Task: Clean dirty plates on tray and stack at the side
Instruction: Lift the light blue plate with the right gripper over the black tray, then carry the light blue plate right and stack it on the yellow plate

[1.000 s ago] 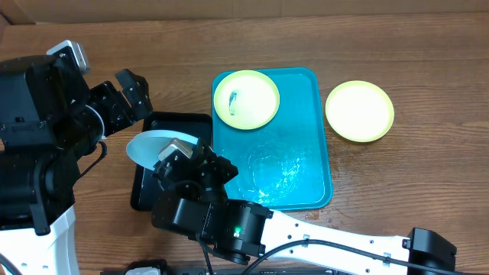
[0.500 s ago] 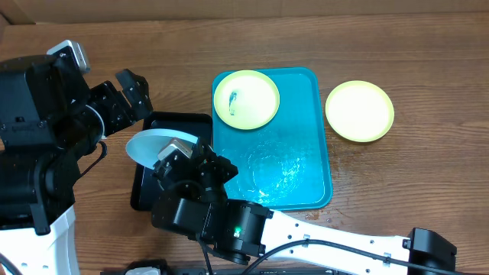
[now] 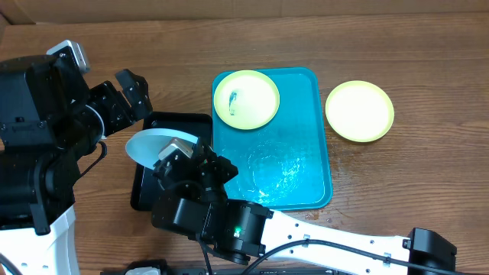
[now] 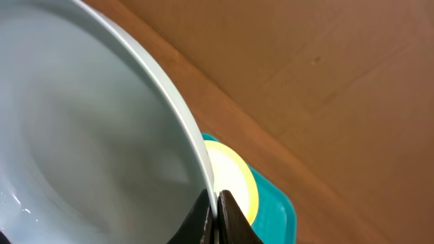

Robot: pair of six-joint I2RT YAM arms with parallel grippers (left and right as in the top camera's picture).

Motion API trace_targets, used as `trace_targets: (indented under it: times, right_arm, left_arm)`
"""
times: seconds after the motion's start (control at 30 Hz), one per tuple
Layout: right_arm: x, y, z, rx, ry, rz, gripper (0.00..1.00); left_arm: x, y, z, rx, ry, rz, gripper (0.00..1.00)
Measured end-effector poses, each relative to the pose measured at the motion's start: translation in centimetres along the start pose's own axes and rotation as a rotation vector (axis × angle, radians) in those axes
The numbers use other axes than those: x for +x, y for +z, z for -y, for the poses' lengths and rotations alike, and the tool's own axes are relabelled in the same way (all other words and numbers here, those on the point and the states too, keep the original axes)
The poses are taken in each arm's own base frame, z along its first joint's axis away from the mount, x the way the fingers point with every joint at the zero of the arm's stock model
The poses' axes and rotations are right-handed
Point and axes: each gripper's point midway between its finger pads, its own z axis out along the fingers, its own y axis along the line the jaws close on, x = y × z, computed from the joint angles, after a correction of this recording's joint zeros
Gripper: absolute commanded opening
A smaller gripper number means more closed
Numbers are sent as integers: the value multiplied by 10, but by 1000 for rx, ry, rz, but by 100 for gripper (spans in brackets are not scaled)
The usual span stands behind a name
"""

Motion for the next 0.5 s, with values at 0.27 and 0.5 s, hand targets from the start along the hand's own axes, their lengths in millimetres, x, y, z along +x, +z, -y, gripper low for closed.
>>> trace_targets:
  times: [0.27,0.5]
  right_arm:
    - [50,35,1,-148,309,-239,4]
    - [92,100,49,-408,767,-516,4]
  left_arm:
    - [1,0,0,-2,0,-3,100]
    - [2,0,-1,-3,-1,-7,100]
